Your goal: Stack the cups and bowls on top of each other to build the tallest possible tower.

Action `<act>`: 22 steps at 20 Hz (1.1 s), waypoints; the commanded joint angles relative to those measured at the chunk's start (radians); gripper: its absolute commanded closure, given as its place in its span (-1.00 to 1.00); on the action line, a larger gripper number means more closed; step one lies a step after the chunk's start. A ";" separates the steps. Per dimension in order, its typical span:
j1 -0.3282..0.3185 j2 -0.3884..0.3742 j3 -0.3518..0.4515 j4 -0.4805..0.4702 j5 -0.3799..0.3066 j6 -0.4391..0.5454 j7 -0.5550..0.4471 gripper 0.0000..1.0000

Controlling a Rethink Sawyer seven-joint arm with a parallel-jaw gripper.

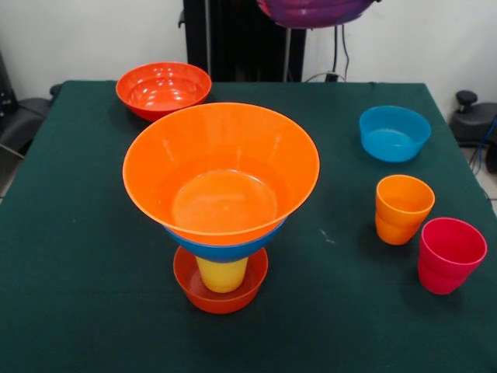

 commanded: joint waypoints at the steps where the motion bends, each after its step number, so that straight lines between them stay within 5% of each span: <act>1: -0.053 0.092 0.083 -0.111 -0.105 0.101 -0.025 1.00; 22: -0.129 0.182 0.105 -0.260 -0.124 0.095 -0.072 1.00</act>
